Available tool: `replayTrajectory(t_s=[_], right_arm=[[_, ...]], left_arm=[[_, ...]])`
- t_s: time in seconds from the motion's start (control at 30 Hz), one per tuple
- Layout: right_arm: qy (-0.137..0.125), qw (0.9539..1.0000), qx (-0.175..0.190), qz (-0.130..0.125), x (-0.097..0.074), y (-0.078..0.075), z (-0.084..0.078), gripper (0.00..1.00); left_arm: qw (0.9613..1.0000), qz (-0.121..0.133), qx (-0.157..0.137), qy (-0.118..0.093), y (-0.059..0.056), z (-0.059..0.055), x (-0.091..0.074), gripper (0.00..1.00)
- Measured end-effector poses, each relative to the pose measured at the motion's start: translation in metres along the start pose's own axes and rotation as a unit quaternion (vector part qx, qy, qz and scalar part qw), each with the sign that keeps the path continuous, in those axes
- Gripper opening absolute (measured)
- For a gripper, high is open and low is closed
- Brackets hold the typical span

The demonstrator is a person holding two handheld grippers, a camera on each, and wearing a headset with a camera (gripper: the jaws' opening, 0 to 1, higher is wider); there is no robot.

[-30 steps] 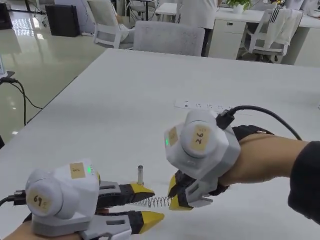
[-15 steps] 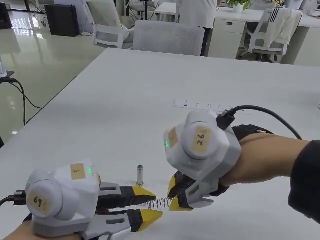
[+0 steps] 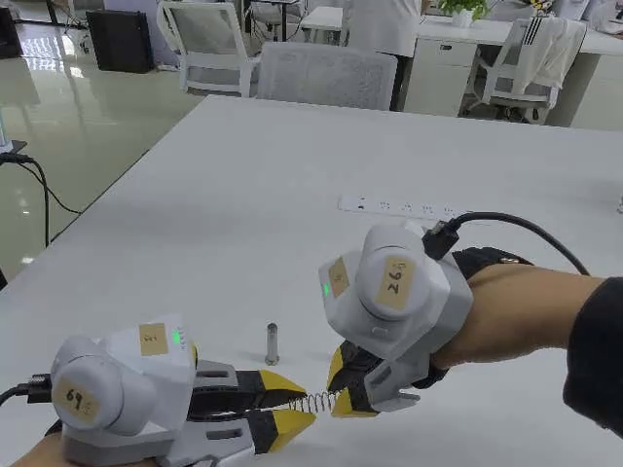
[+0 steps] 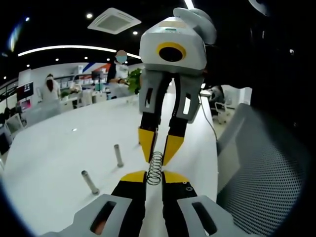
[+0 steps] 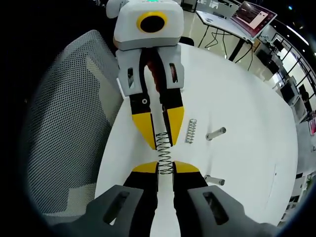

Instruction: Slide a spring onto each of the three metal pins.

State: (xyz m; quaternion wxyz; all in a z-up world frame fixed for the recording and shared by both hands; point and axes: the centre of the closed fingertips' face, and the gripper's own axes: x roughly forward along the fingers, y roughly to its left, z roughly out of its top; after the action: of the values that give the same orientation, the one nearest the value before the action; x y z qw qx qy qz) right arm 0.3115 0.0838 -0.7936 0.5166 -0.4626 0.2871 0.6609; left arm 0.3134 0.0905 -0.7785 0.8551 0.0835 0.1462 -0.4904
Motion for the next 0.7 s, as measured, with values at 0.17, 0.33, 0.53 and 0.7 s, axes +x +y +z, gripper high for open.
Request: replayTrajectory(t_s=[0.17,0.33,0.53,0.7], right_arm=[[-0.001,1.0,0.002,0.001,-0.002,0.001,0.0,0.08],[-0.002,1.0,0.002,0.0,-0.005,0.002,0.002,0.08],[-0.003,1.0,0.003,-0.002,-0.009,0.003,0.004,0.08],[-0.006,1.0,0.002,-0.007,-0.013,0.002,0.009,0.08]], left_arm=[[1.0,-0.003,0.003,0.001,-0.002,0.0,0.0,0.04],[1.0,-0.006,0.007,0.004,-0.004,-0.001,0.0,0.03],[0.9999,-0.006,0.008,0.003,-0.004,0.0,0.0,0.03],[1.0,-0.005,0.009,0.001,-0.003,0.0,-0.001,0.03]])
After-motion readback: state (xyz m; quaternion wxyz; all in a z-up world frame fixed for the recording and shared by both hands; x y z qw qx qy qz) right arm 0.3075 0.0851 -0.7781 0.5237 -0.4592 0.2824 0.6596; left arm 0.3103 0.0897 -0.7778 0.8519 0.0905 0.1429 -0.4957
